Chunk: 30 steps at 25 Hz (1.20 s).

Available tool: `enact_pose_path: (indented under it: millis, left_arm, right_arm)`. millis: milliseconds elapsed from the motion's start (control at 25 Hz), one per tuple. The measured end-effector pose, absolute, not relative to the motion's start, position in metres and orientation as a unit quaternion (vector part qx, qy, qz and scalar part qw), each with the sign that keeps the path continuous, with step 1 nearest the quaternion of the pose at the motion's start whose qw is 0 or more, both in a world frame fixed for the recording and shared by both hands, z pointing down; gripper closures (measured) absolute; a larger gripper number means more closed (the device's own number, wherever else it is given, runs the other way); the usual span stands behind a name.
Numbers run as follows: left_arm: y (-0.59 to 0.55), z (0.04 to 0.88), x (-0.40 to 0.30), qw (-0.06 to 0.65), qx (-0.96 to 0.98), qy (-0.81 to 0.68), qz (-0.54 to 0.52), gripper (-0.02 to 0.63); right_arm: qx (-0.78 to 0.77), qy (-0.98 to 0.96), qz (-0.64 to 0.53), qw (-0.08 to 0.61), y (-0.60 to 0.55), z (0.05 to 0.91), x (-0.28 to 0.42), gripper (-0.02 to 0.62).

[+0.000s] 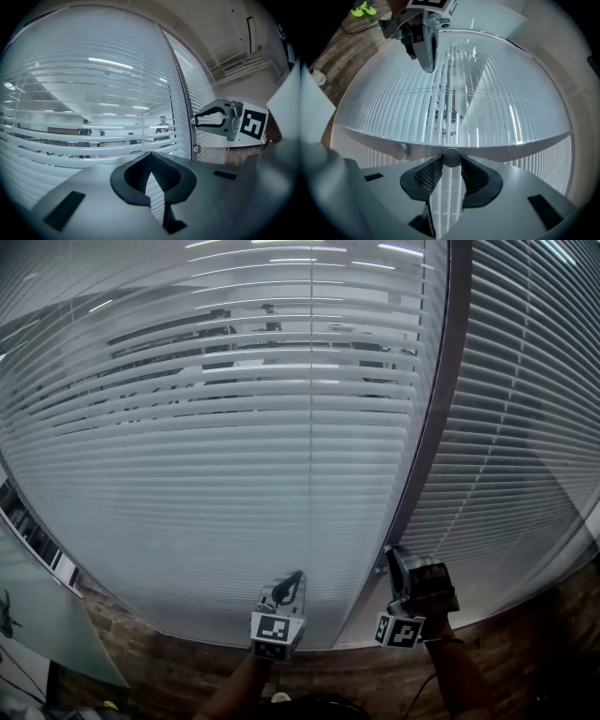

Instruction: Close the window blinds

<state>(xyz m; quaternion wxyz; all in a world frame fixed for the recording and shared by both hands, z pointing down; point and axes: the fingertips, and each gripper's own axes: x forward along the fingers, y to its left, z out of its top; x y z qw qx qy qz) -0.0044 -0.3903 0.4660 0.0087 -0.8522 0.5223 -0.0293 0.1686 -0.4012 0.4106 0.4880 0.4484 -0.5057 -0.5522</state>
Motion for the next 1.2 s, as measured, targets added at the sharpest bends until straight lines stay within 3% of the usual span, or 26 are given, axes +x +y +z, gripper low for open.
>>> enact_pose_path:
  millis: [200,560,880,1200]
  left_arm:
    - [-0.389,0.467,-0.003,0.018,-0.853,0.521,-0.019,0.606]
    - [-0.385,0.466,-0.013,0.015,-0.847,0.531,-0.008,0.606]
    - [-0.377,0.465,-0.021,-0.012,-0.846,0.533,-0.017,0.606]
    - [-0.370,0.462,-0.023,-0.018,-0.846,0.532,-0.019,0.605]
  right_arm:
    - [0.433,-0.484,-0.571,0.502,-0.400,0.409,0.168,0.474]
    - [0.494,-0.556,-0.511,0.431,-0.395,0.410,0.161,0.474]
    - [0.580,-0.672,-0.354,0.294,-0.389,0.407,0.165,0.459]
    - [0.631,-0.767,-0.096,0.057,-0.398,0.401,0.175,0.459]
